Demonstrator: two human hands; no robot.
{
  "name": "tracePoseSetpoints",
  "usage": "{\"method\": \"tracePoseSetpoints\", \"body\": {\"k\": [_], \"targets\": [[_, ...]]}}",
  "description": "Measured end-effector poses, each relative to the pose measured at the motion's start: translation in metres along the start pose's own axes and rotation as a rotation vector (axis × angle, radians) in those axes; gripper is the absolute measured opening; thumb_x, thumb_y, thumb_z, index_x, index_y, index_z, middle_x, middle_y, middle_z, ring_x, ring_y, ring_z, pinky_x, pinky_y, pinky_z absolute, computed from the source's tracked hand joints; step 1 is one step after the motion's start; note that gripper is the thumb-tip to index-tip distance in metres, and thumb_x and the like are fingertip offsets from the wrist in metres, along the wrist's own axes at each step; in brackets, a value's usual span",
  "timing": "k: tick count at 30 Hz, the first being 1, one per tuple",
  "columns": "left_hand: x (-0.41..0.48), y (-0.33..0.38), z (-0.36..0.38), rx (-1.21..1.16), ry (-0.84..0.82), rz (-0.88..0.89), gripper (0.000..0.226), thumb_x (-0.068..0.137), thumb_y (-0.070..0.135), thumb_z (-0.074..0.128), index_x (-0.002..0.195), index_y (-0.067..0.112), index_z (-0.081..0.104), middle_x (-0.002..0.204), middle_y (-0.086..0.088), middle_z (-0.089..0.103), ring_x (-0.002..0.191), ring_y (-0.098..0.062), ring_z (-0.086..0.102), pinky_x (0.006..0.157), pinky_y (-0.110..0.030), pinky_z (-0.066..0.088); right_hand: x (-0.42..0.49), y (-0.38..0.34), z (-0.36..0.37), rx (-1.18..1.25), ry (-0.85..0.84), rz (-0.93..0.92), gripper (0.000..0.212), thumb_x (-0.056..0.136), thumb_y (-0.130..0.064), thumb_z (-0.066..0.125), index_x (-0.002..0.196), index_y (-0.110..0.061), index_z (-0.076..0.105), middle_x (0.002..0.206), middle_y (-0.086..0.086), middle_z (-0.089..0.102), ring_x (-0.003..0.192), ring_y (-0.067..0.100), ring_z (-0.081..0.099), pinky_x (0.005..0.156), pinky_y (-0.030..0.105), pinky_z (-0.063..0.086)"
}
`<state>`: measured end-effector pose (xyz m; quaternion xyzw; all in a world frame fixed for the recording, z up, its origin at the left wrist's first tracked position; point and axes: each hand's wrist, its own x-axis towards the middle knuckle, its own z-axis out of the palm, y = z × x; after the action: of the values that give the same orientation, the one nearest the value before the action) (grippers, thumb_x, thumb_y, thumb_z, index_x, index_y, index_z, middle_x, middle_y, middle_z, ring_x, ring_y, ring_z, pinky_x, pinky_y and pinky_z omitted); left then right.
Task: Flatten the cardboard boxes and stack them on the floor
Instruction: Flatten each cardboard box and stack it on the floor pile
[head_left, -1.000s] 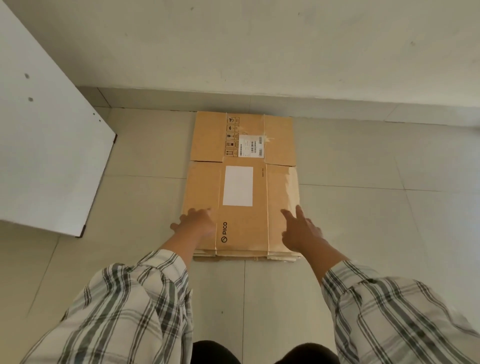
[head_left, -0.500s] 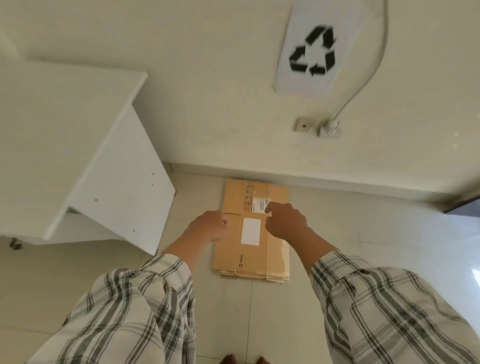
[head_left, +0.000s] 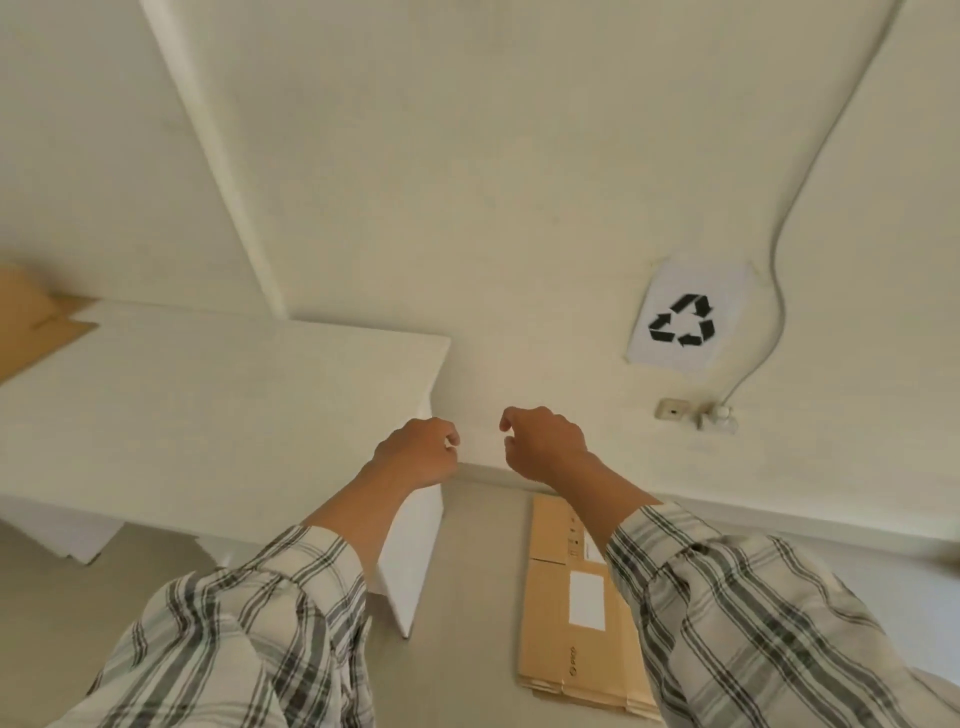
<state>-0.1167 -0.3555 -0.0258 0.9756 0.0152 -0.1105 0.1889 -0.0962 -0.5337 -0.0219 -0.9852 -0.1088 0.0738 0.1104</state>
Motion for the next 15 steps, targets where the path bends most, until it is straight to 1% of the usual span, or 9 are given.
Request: {"method": "tracePoseSetpoints", "body": {"k": [3, 6, 9, 15], "targets": [[-0.019, -0.062, -0.043, 0.027, 0.043, -0.005, 0.028, 0.093, 0.028, 0.047, 0.117, 0.032, 0.061, 0.12, 0.005, 0.062, 0.107, -0.022, 0.06, 0.09, -0.035, 0.05, 0.003, -0.069, -0.001, -0.006, 0.032, -0.031, 0.034, 0.099, -0.026, 0.043, 0.133, -0.028, 0.052, 0.123, 0.003, 0.061, 0.105, 0.027, 0.062, 0.081, 0.033, 0.047], [-0.033, -0.127, -0.079, 0.037, 0.08, -0.039, 0.026, 0.094, 0.03, 0.047, 0.116, 0.032, 0.061, 0.119, 0.005, 0.063, 0.107, -0.022, 0.059, 0.09, -0.034, 0.049, 0.01, -0.135, 0.002, -0.01, 0.043, -0.058, 0.035, 0.099, -0.026, 0.043, 0.134, -0.028, 0.051, 0.125, 0.003, 0.06, 0.106, 0.027, 0.062, 0.083, 0.034, 0.048], [-0.043, -0.189, -0.106, 0.017, 0.101, -0.077, 0.027, 0.094, 0.029, 0.048, 0.117, 0.031, 0.061, 0.12, 0.005, 0.062, 0.108, -0.022, 0.059, 0.09, -0.032, 0.048, 0.025, -0.196, 0.007, -0.032, 0.049, -0.084, 0.035, 0.099, -0.027, 0.043, 0.133, -0.029, 0.051, 0.124, 0.002, 0.059, 0.107, 0.026, 0.061, 0.082, 0.033, 0.046], [-0.042, -0.306, -0.161, -0.046, 0.147, -0.132, 0.026, 0.095, 0.03, 0.048, 0.117, 0.03, 0.061, 0.119, 0.004, 0.063, 0.107, -0.021, 0.06, 0.092, -0.035, 0.049, 0.077, -0.32, 0.021, -0.028, 0.072, -0.146, 0.033, 0.099, -0.03, 0.043, 0.13, -0.032, 0.052, 0.12, 0.0, 0.061, 0.104, 0.026, 0.061, 0.078, 0.032, 0.045]]}}
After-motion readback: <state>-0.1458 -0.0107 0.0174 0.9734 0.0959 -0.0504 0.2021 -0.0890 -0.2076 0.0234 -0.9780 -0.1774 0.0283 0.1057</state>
